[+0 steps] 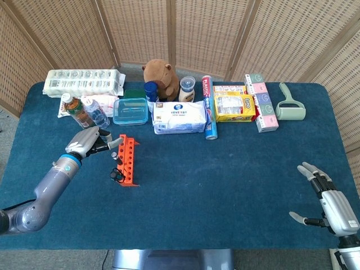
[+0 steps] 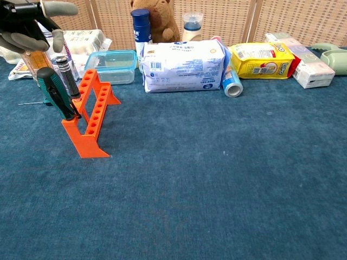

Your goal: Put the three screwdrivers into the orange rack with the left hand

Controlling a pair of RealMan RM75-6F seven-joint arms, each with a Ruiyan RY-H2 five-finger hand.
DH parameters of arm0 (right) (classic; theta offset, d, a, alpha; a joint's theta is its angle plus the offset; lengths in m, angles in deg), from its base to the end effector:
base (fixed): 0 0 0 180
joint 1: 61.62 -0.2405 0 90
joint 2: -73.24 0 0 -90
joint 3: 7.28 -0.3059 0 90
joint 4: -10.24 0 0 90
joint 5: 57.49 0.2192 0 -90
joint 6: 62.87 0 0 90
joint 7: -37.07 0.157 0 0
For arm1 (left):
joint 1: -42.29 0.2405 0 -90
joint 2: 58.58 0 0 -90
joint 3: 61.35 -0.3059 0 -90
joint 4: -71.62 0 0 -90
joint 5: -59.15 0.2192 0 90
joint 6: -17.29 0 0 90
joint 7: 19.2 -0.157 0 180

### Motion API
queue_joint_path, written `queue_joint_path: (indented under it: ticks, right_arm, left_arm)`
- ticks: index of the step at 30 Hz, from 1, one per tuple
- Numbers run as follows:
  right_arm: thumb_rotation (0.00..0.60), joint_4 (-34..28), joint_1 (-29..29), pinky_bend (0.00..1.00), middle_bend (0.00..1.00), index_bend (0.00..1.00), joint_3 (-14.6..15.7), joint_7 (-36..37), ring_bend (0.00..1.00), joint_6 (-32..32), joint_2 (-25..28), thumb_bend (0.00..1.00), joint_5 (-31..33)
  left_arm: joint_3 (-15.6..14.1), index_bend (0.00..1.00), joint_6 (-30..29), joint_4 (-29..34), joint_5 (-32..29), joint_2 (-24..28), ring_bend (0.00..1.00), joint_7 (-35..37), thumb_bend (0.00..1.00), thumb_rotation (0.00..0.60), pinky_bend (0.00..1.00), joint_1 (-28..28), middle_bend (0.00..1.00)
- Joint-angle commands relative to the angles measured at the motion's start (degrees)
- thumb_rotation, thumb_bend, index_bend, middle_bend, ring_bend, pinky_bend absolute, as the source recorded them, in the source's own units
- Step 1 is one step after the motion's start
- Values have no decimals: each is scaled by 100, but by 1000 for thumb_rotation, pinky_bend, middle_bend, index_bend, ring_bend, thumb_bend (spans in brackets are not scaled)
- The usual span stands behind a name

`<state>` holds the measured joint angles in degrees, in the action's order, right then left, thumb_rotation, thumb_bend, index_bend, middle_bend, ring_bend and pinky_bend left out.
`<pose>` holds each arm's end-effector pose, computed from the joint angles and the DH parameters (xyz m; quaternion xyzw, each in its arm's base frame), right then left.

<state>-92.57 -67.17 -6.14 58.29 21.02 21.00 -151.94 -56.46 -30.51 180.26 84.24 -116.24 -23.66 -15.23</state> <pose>-0.3161 -0.1825 0.2064 0.5802 -0.4855 0.4722 0.4525 -0.1675 0.4088 0.1183 -0.6068 -0.6050 -0.3196 0.4045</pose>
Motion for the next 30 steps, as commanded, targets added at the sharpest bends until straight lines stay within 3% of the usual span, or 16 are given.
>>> queue_joint_path:
  ticks: [1,7,22,30]
  right_arm:
    - [600,-5,1,0,28,70,1,-18,0,2,-4,19,-3]
    - [600,-12,-15,0,28,70,1,-70,0,-32,-21,19,2]
    - [600,-14,-21,0,28,70,3,-72,0,-51,-25,20,28]
    - [600,3,-26,0,28,70,-4,-30,0,-58,-19,19,45]
  left_arm:
    - [-20,581,-31,9,-106,2,1000,-174,0,0,1000,1,972]
    - [-137,579,30,76,-376,164,1000,-662,0,0,1000,-161,972]
    - [171,578,-239,-12,-197,-229,1000,-662,0,0,1000,-58,971]
    - [121,578,-180,187,-847,-117,1000,-1044,0,0,1000,-266,971]
